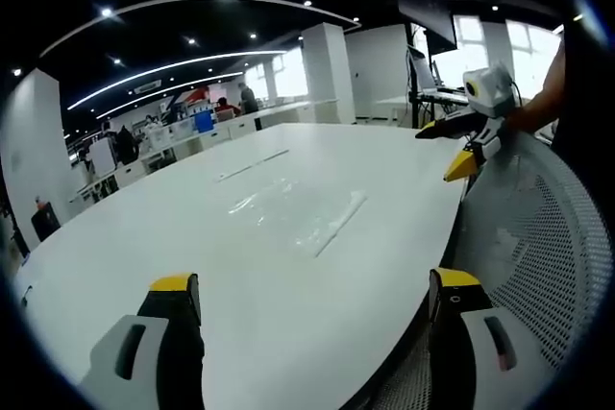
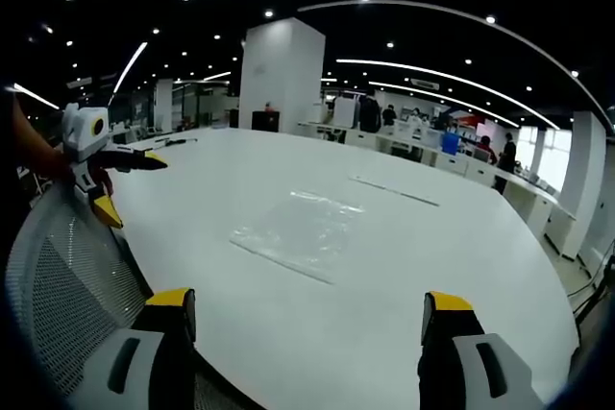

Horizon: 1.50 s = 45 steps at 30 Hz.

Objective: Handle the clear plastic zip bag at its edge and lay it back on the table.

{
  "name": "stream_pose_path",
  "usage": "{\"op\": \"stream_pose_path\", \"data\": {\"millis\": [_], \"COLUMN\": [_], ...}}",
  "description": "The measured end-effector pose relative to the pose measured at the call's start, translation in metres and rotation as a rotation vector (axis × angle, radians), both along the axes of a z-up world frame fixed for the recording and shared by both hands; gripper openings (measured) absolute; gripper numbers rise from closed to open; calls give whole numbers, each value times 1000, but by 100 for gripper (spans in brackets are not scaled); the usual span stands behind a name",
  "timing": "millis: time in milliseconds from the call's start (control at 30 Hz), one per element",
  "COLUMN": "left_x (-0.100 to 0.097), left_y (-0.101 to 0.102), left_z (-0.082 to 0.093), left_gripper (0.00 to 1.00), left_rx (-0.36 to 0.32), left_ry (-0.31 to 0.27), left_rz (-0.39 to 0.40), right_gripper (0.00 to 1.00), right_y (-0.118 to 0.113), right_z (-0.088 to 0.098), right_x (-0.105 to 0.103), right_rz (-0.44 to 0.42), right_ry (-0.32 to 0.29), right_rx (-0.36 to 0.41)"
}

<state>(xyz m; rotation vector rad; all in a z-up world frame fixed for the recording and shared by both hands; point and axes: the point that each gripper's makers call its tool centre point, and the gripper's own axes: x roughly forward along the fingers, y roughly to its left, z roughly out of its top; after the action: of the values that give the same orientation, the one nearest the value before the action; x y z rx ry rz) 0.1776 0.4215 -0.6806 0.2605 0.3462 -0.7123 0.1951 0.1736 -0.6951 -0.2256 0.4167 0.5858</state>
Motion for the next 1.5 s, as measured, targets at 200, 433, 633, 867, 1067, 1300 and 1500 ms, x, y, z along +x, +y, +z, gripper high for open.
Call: {"op": "stream_pose_path", "data": {"millis": [200,433,633,867,1067,1300,1500], "left_x": [0,-2,-2,-2,-1,7,15], "left_y": [1,-2,-3,-2,-3,-8,-13], "left_z": [-1,-2,-3,-3,2,14,22], "left_gripper": [99,99,99,99,99,99,99], "left_rx": [2,12,24,31,41,39,51], "left_ry": [3,12,10,5,-1,-20,-35], "left_rz": [-3,-14,-26,-34,-42,-53,-73], "right_gripper": [98,98,98,98,97,96,96], "right_y": [1,3,2,0,0,0,1], "right_z": [1,3,4,2,1,0,2], "right_x": [0,-2,-1,0,0,-1,0], "right_rz": [-1,-2,-6,-8,-7,-6,-10], "right_ry": [-1,1,-1,3,5,9,6], "right_rx": [1,1,5,5,0,-2,-1]}}
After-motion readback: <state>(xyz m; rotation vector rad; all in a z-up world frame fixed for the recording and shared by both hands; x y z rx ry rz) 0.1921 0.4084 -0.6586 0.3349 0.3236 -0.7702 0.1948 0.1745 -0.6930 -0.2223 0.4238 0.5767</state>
